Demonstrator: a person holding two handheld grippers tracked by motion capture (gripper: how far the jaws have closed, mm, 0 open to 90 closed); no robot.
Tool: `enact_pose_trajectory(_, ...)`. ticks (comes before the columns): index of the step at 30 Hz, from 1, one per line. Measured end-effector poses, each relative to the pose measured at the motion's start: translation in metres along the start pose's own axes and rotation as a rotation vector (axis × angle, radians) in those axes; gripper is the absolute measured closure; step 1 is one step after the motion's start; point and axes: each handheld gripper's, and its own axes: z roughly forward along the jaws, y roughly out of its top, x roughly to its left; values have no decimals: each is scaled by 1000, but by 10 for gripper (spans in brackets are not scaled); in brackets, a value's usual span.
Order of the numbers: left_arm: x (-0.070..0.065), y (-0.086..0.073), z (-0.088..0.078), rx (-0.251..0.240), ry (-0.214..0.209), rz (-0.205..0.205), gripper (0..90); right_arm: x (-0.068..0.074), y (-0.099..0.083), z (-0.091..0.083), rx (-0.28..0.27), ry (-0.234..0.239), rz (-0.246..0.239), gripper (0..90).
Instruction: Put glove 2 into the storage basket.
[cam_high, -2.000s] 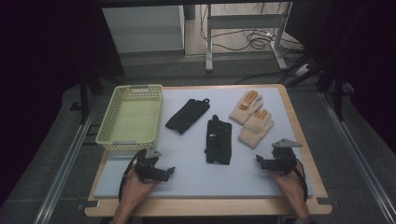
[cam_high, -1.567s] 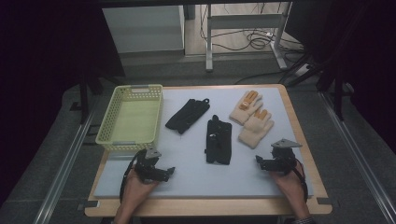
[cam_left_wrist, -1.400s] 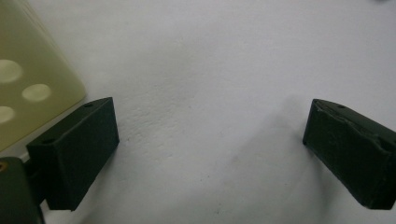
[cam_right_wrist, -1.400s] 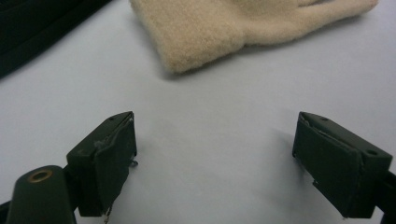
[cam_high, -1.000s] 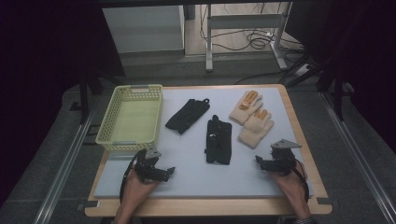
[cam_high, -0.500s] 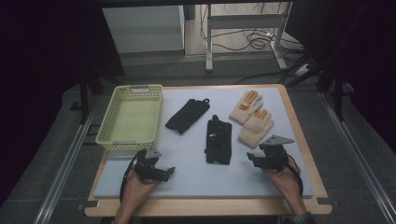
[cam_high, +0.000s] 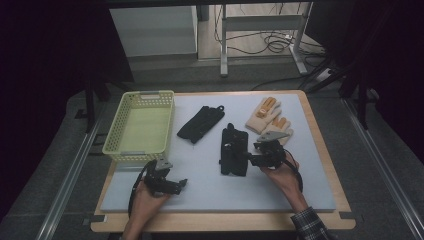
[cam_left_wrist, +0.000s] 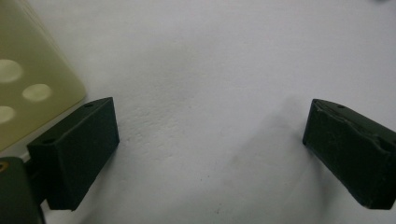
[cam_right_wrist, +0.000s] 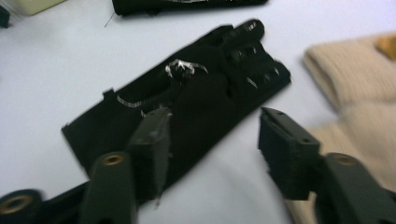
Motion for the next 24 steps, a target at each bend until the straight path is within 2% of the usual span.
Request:
enact_pose_trajectory(8,0,0,0,0,1,1,37,3,16,36,36,7,-16,267)
enact_pose_trajectory(12,0,0,0,-1,0,-1,37,0,17,57,75,12,-11,242)
enact_pose_trajectory(16,0,0,0,-1,0,0,37,-3,17,72,105,-5,-2,218)
enact_pose_trajectory(18,0,0,0,-1,0,0,37,-2,17,74,105,-24,-12,276)
enact_pose_trajectory(20,0,0,0,-1,0,0,37,-1,18,74,108,-6,4,395)
enact_pose_trajectory(21,0,0,0,-1,0,0,37,-1,18,74,108,-6,4,395)
enact_pose_trajectory(22,0,0,0,-1,1,1,37,-1,18,73,112,2,9,497)
enact_pose_trajectory(24,0,0,0,0,0,2,37,-1,19,72,115,3,26,619)
